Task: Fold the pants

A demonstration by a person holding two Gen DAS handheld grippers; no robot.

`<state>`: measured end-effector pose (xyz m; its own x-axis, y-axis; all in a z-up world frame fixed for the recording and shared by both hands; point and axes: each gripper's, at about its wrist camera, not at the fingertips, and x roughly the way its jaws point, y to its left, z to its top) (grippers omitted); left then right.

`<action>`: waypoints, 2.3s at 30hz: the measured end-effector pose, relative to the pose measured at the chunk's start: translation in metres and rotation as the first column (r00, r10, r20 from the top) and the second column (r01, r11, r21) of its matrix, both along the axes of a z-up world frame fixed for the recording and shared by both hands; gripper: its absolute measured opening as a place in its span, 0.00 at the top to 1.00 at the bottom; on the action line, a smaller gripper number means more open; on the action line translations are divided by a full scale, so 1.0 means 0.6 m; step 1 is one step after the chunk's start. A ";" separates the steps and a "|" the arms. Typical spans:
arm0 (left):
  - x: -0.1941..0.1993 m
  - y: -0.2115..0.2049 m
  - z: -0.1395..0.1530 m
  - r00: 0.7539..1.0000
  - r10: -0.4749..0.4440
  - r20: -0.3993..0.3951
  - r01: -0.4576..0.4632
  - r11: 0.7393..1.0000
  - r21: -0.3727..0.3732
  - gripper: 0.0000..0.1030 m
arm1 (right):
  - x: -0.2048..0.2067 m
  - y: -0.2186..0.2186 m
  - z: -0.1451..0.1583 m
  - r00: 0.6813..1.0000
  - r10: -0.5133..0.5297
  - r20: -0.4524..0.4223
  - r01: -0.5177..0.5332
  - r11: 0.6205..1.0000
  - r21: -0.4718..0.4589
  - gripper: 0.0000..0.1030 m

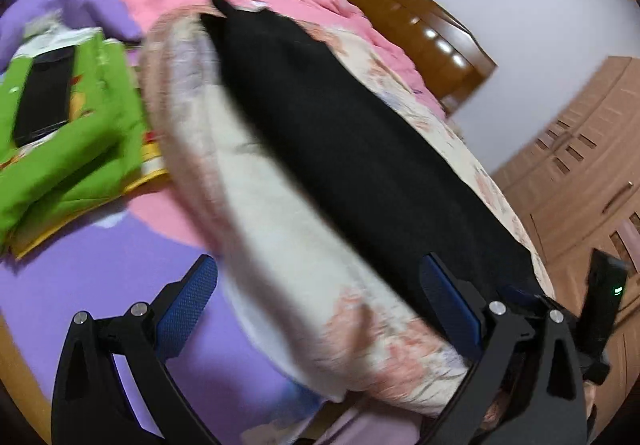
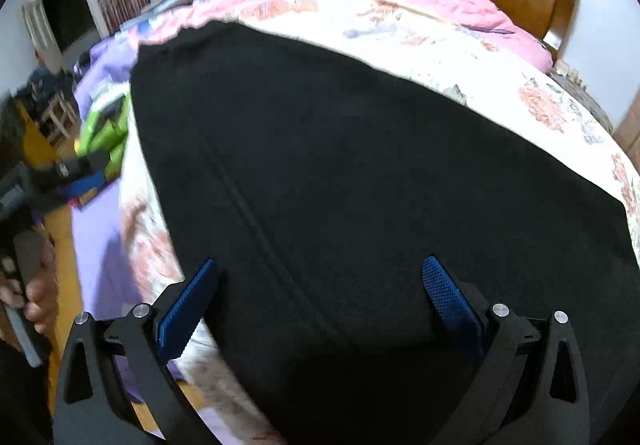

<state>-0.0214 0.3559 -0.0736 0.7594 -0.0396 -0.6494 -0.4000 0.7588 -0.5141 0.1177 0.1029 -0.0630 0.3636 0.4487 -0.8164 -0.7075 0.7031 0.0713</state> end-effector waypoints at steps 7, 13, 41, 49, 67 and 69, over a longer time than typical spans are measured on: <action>-0.044 -0.044 -0.039 0.997 0.051 -0.061 -0.034 0.965 0.259 0.02 | -0.025 0.082 0.074 0.986 0.089 0.139 -0.099 0.993 0.066 0.05; -0.061 -0.041 -0.058 0.997 0.066 -0.036 -0.055 0.967 0.247 0.02 | -0.054 0.292 0.093 0.929 0.311 0.202 -0.322 0.946 0.022 0.25; -0.051 0.143 -0.011 0.983 0.044 0.179 -0.014 0.986 -0.167 0.02 | 0.057 0.410 0.047 0.946 0.315 0.071 -0.323 0.924 0.203 0.79; 0.166 0.267 0.049 0.960 0.020 0.278 0.099 0.909 -0.406 0.02 | 0.071 0.382 0.054 0.958 0.283 0.043 -0.283 0.912 0.296 0.81; 0.252 0.326 -0.018 0.994 -0.026 0.102 0.067 0.905 -0.420 0.65 | 0.075 0.213 0.038 0.987 0.149 -0.057 -0.149 0.989 0.006 0.33; 0.248 0.309 0.005 0.992 -0.007 0.127 0.054 0.927 -0.371 0.69 | 0.069 0.219 0.000 0.985 0.167 -0.050 -0.171 0.982 -0.082 0.26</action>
<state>0.1277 0.5413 -0.0703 0.8257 -0.2856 -0.4865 -0.2970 0.5132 -0.8053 0.1590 0.2346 -0.0627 0.2528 0.4287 -0.8674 -0.8141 0.5787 0.0488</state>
